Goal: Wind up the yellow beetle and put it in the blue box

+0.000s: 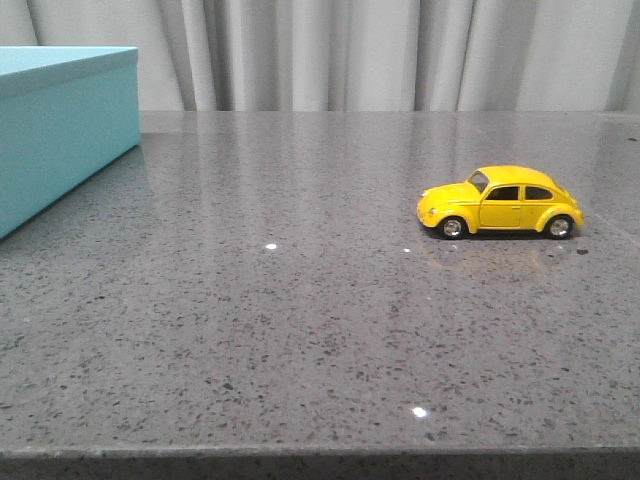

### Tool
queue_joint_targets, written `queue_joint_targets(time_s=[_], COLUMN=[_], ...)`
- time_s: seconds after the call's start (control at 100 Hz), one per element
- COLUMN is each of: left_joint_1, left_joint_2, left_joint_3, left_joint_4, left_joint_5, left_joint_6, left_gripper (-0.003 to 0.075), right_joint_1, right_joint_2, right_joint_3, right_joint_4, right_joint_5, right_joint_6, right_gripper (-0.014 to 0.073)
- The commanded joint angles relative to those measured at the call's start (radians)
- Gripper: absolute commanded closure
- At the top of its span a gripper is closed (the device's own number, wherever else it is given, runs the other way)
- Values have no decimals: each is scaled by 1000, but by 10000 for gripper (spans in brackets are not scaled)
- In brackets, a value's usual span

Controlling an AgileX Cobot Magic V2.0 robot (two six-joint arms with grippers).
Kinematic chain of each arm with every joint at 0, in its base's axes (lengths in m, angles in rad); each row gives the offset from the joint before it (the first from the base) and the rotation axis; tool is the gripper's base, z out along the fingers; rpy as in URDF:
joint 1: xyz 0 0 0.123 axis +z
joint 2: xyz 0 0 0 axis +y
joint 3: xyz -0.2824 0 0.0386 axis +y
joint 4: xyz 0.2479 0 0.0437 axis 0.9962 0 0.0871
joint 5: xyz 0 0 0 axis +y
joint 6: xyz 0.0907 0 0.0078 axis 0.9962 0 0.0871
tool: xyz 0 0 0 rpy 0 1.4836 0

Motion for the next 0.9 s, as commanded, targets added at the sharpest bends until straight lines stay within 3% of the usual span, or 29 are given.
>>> queue_joint_targets(time_s=[0.0,0.32,0.42,0.54,0.89], left_joint_1=[-7,-7,-7,-7,-7], left_joint_2=[12,12,12,12,12], left_joint_3=[-34,-34,-34,-34,-34], left_joint_4=[-12,-12,-12,-12,-12], left_joint_5=[-79,-79,-79,-79,-79], left_joint_6=[-5,-5,-5,-5,-5], left_gripper=[407,407,407,407,407], right_joint_1=[35,209,264,325,376], right_joint_2=[92,416,520,620,828], right_joint_3=[-96,-338,-421,-509,-691], right_joint_4=[14,76,76,76,32], right_joint_5=[-10,143,202,258,407], right_joint_6=[-6,0,51,115,292], right_gripper=[243,205,153,147,147])
